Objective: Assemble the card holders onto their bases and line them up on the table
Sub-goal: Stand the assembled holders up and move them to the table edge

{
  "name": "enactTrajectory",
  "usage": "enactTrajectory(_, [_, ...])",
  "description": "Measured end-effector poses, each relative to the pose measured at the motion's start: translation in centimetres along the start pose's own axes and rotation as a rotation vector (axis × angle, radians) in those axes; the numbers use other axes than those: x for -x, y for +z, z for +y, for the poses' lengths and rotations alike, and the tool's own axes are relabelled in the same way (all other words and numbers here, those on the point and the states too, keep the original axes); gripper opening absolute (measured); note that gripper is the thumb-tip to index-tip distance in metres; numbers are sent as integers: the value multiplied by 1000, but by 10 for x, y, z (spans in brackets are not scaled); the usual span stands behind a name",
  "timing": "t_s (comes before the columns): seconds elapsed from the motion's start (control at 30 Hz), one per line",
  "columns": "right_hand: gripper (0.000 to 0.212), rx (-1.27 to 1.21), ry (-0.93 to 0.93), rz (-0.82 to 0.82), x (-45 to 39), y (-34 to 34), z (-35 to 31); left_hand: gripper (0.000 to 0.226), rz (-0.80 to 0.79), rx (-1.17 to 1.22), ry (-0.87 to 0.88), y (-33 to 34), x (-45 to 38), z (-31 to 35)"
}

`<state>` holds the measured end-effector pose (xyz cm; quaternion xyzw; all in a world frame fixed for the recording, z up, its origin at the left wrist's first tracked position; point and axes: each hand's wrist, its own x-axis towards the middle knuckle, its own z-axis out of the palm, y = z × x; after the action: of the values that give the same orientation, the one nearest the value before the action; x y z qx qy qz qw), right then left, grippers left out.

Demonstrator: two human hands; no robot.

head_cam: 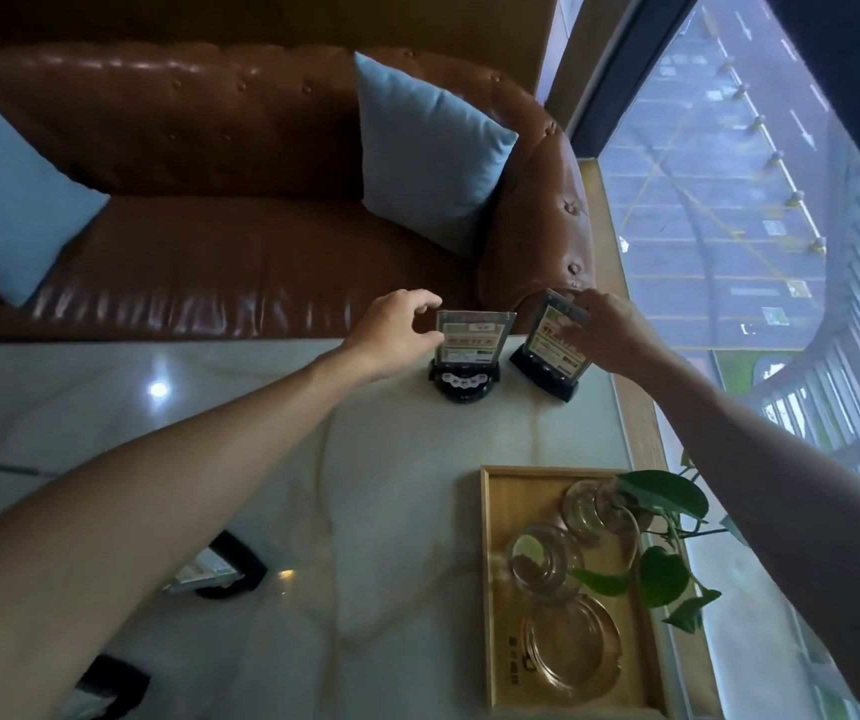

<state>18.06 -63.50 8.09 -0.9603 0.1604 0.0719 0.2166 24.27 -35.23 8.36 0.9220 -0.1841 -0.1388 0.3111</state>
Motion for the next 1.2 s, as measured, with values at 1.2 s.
enactTrajectory(1.2, [48,-87,-302,-242,263,199,-355,62,-13,-402,-243,-200,266,-284])
